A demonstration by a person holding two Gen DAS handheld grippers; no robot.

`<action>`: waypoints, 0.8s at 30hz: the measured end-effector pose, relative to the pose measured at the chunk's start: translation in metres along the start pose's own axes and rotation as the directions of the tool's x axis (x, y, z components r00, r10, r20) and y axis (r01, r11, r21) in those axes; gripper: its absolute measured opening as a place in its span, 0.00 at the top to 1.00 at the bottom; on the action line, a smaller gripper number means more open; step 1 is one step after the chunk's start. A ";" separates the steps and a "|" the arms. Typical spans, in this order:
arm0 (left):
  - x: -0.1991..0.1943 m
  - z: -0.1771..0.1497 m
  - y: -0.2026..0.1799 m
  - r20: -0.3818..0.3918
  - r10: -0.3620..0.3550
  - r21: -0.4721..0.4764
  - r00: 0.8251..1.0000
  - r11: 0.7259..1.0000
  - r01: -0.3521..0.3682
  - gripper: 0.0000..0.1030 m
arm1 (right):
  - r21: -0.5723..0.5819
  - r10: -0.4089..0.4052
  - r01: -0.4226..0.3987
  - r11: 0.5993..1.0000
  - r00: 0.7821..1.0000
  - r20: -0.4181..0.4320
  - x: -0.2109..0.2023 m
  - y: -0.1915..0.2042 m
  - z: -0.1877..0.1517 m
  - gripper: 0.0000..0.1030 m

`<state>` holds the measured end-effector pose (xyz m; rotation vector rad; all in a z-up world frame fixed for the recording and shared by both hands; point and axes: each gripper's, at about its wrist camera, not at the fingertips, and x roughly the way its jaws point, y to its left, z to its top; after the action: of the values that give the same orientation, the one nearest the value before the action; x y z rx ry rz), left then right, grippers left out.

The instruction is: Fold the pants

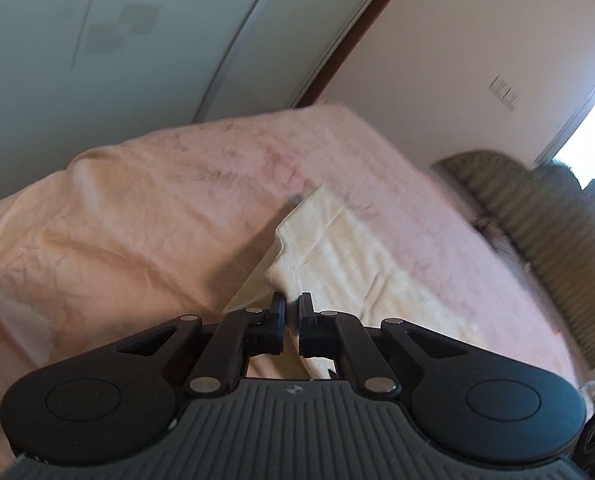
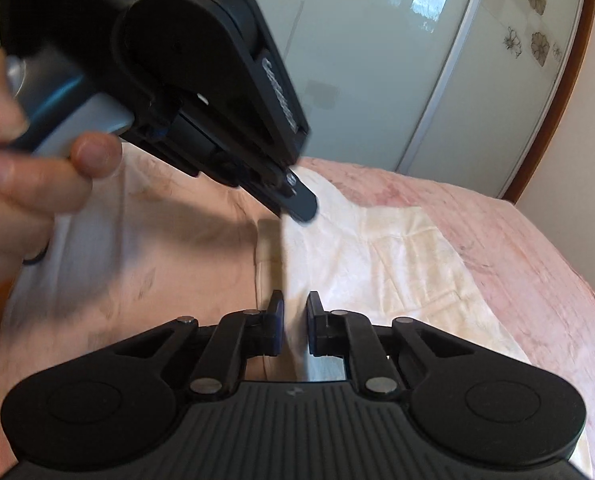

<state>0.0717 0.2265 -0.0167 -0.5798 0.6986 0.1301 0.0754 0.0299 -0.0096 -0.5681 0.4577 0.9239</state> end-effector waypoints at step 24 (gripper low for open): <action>-0.019 -0.005 -0.033 0.068 0.220 0.181 0.973 0.956 -0.229 0.73 | 0.667 -0.323 0.360 0.652 0.928 -0.185 -0.190 -0.173 -0.186 0.37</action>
<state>0.0640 0.1973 0.0080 -0.3137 0.7208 0.2851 0.0974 -0.2859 0.0058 0.0303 0.6730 0.3124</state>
